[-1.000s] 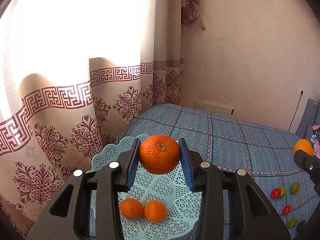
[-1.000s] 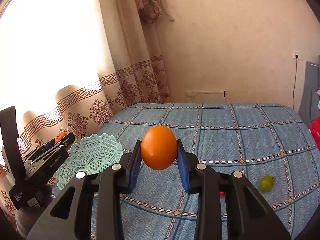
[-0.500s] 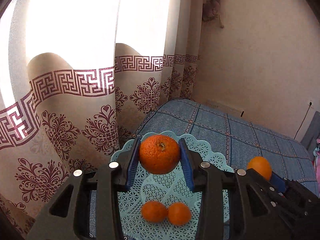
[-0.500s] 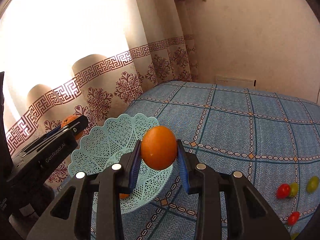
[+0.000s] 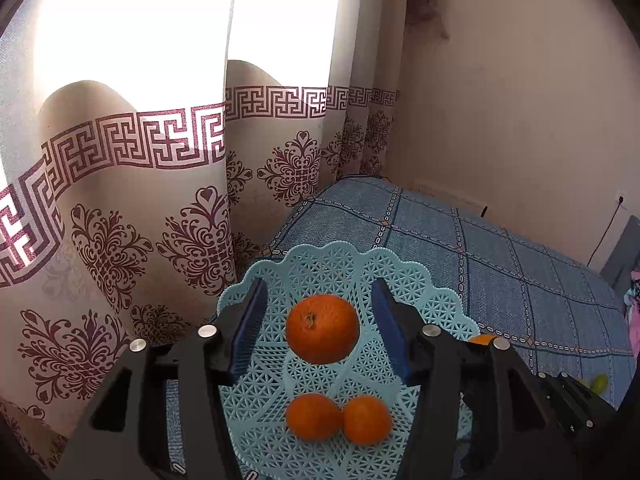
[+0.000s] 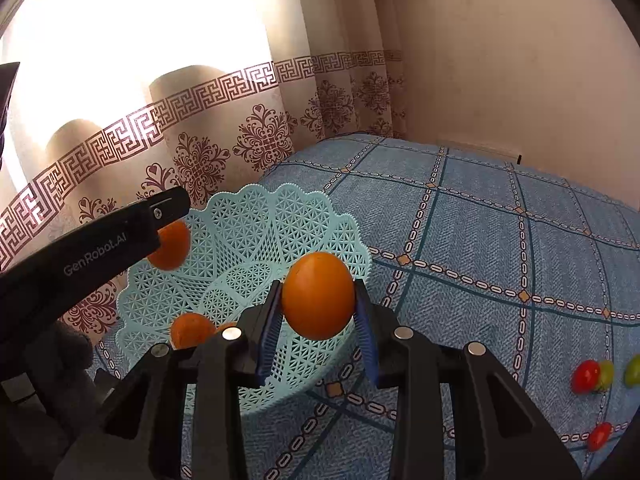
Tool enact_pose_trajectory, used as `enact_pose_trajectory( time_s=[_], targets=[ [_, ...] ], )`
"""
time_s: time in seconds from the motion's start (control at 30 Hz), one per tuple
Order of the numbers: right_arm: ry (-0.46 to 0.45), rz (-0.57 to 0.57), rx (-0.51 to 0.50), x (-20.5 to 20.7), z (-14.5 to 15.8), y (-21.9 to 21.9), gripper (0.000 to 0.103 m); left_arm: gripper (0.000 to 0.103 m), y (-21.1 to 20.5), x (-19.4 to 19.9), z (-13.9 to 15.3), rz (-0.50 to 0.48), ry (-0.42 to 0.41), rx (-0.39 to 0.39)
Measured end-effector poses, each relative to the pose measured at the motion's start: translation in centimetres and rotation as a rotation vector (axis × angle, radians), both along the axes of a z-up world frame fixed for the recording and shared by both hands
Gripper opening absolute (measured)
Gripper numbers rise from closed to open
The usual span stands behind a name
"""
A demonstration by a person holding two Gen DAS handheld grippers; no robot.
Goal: Organize fruits
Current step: 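Carry the mandarin into the teal basket and open the left gripper while the right gripper carries its orange there, then open the right gripper to drop its orange into the teal basket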
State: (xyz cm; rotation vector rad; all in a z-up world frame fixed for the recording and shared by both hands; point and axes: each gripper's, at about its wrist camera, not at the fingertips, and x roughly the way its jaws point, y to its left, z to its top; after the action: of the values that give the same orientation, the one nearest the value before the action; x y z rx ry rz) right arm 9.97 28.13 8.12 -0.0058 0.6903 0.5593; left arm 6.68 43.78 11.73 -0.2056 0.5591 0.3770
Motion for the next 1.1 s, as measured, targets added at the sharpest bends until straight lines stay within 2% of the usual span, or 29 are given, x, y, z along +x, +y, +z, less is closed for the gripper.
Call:
enact_pose_trajectory(
  time_s=[0.07, 0.5, 0.77, 1.1],
  targets=[
    [-0.019, -0.013, 0.007, -0.2, 0.2, -0.3, 0.051, 0.076, -0.2, -0.1, 0.2, 0.002, -0.009, 0.015],
    [-0.068, -0.069, 0.032, -1.1, 2.2, -2.0, 0.051, 0.083, -0.3, -0.8, 0.9, 0.026, -0.038, 0.022],
    [-0.087, -0.163, 0.062, -1.1, 3.7, -4.2, 0.052, 0.090, -1.2, -1.0, 1.2, 0.014, -0.052, 0.055],
    [-0.118, -0.267, 0.129, -1.4, 5.9, -7.9, 0.055, 0.095, -1.9, -1.3, 1.7, -0.018, -0.070, 0.049]
  ],
)
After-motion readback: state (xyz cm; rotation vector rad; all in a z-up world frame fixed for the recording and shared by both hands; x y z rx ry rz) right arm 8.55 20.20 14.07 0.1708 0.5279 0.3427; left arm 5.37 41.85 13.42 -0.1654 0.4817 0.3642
